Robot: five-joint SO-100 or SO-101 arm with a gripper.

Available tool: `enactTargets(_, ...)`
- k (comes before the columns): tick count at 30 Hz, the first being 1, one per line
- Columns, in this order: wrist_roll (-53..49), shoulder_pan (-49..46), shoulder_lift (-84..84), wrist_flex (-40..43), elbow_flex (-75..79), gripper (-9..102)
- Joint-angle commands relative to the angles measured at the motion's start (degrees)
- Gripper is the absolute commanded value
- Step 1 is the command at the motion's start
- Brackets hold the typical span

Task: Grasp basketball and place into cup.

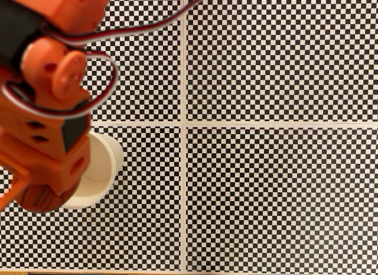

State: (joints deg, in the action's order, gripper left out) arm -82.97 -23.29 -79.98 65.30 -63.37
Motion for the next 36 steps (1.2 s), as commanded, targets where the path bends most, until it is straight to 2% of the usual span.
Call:
enactTargets(1,0.3,0.4,-0.5,0.4,2.4,0)
enactTargets(5,-0.2,0.7,-0.2,1.1,2.4,2)
enactTargets(10,0.5,2.0,0.4,1.4,1.8,17)
enactTargets(24,0.1,3.1,0.9,1.4,2.3,40)
enactTargets(32,-0.2,2.9,1.0,1.4,2.5,43)
enactTargets(36,0.0,2.7,1.0,1.4,2.5,37)
